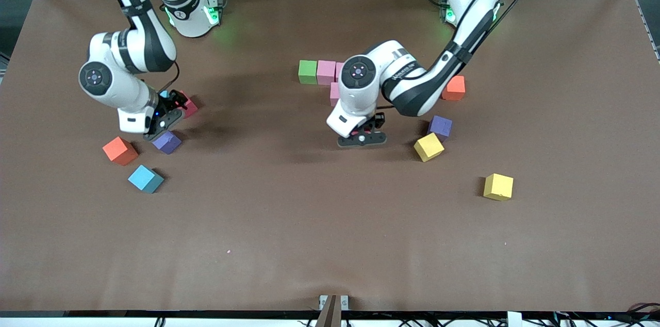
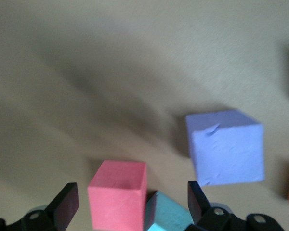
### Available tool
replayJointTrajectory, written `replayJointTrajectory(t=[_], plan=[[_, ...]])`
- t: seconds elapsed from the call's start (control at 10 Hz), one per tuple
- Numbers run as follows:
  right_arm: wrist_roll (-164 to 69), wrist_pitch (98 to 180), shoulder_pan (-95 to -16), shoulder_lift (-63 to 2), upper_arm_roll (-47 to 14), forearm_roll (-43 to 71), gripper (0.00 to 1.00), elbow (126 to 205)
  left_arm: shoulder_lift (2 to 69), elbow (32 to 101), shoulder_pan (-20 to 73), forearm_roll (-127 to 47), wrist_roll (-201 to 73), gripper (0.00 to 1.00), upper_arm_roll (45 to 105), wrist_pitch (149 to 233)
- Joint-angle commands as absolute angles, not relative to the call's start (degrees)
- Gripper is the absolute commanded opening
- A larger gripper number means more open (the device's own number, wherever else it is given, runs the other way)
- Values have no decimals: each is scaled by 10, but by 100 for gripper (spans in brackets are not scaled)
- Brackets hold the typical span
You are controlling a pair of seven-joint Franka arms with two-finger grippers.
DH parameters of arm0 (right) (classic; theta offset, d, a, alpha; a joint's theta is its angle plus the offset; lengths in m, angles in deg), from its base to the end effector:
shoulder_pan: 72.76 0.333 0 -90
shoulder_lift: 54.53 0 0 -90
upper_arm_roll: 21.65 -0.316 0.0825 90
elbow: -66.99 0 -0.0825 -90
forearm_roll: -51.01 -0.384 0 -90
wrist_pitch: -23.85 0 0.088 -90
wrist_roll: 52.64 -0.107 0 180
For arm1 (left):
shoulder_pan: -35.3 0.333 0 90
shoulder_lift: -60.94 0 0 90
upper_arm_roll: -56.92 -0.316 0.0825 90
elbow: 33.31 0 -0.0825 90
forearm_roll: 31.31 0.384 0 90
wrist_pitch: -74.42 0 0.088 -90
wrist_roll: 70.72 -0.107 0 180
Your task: Form number 2 with 11 blocks
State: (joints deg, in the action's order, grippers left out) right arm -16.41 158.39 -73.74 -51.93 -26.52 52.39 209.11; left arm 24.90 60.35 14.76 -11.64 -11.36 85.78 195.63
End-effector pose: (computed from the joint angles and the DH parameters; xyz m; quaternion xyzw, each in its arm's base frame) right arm 0.4526 0.0307 0.2583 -0.9324 -0.3504 0.0867 0.0190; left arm 0.4836 -0.4753 0.2808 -0.9992 -0.0291 0.0181 0.0221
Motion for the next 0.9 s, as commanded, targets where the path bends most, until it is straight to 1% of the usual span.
replayJointTrajectory(t=[0.0,0.2,0.8], plan=[[-141,1682,-747,-540,-269,531,100,2175,250,632,132,-128,-81,7,853,2007],[-140,1727,-747,-532,-269,531,100,2201,247,647,122,-124,-73,7,852,2024],[-140,1742,-749,-516,-268,531,100,2227,229,666,103,-118,-73,7,852,2029]])
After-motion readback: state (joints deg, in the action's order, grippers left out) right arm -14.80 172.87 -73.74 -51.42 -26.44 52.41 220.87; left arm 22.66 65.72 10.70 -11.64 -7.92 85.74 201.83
